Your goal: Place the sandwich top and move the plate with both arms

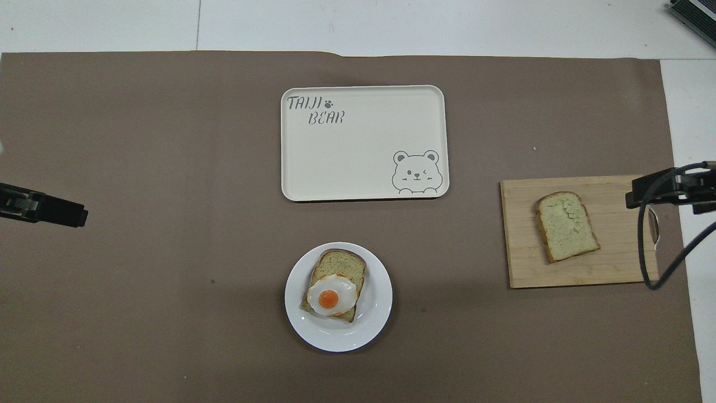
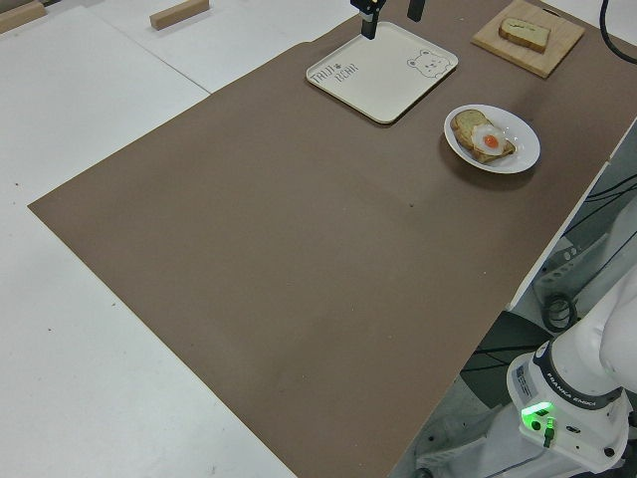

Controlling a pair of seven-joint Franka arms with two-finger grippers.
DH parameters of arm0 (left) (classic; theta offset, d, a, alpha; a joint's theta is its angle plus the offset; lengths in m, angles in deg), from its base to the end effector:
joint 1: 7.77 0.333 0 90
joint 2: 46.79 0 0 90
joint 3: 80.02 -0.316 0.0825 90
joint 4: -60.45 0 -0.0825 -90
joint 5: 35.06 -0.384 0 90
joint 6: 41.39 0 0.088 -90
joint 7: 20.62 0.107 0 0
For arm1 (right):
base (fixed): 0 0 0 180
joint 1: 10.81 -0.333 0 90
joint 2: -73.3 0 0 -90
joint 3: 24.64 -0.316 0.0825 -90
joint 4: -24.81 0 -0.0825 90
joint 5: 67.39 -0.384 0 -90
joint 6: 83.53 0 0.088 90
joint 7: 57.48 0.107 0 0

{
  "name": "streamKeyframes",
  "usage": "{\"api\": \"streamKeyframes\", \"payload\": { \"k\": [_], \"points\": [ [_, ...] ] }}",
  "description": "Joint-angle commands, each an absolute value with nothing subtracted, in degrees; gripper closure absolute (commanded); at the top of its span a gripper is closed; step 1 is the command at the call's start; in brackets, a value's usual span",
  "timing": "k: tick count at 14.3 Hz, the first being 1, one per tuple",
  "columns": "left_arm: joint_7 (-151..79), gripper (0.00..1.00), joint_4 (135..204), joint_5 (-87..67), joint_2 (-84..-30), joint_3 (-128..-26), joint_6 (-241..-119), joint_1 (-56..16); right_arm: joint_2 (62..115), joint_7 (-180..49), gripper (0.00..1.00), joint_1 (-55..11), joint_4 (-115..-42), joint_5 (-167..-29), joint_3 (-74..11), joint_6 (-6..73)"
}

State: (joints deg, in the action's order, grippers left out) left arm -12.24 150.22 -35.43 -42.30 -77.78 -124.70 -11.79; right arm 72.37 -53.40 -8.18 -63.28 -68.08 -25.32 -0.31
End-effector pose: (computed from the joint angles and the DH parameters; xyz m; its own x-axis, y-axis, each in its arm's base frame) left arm 0.5146 -0.0566 0.6583 0.9671 -0.2517 -0.0354 -0.2520 -0.9677 -0.0044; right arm 0.5370 -0.0168 0.6389 0.9922 -0.1036 -0.0694 -0.1043 -0.9945 -0.0069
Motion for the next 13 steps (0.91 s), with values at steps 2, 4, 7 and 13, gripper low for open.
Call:
{"api": "streamKeyframes", "payload": {
  "k": [2, 4, 7, 13],
  "points": [
    [-12.7, 0.0, 151.5, -35.4, -41.1, -77.8, -124.6, -11.7, 71.6, -52.6, 0.0, -7.9, -63.6, -68.8, -25.7, 0.0],
    [-12.7, 0.0, 151.5, -35.3, -41.1, -77.8, -124.6, -11.7, 71.6, -52.6, 0.0, -7.9, -63.7, -68.8, -25.6, 0.1],
    [-12.7, 0.0, 151.5, -35.4, -41.1, -77.8, -124.6, -11.7, 71.6, -52.7, 0.0, -7.8, -63.8, -68.8, -25.4, 0.8],
    [-12.6, 0.0, 151.5, -35.3, -41.1, -77.8, -124.6, -11.7, 71.5, -52.7, 0.0, -7.6, -64.4, -68.8, -25.3, 0.9]
  ]
}}
